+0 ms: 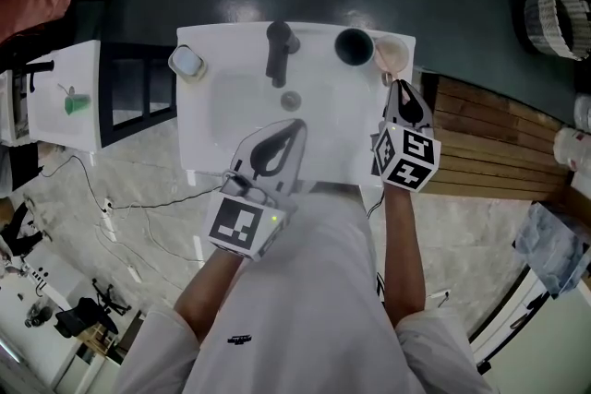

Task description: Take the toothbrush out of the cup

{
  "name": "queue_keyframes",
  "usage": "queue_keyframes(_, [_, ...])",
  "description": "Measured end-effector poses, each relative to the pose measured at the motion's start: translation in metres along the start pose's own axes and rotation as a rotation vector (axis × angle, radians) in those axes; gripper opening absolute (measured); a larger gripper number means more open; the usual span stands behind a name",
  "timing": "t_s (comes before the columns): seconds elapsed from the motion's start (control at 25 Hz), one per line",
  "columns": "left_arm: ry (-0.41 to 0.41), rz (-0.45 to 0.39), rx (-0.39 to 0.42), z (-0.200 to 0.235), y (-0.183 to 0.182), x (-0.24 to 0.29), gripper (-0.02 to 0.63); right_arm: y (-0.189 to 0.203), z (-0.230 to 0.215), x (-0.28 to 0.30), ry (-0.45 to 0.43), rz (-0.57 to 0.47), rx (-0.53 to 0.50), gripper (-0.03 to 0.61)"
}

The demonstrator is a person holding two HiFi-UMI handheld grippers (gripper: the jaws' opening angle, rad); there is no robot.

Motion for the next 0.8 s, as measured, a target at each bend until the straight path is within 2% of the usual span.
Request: queue_keyframes(0.8, [0.006,-0.129,0.036,-0.008,0.0,-0.04,0.002,-0.028,0.01,-0.106,0.017,-0.181,-0.085,0.017])
Point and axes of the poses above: the fingertips, and each gripper's own axes: x forward along the fingers, z to its left, y out of its underside, the point moved 10 cm from there along -x, backward along the fingers, and after that the axes turned 1 degree about -x, right-handed, at the moved point
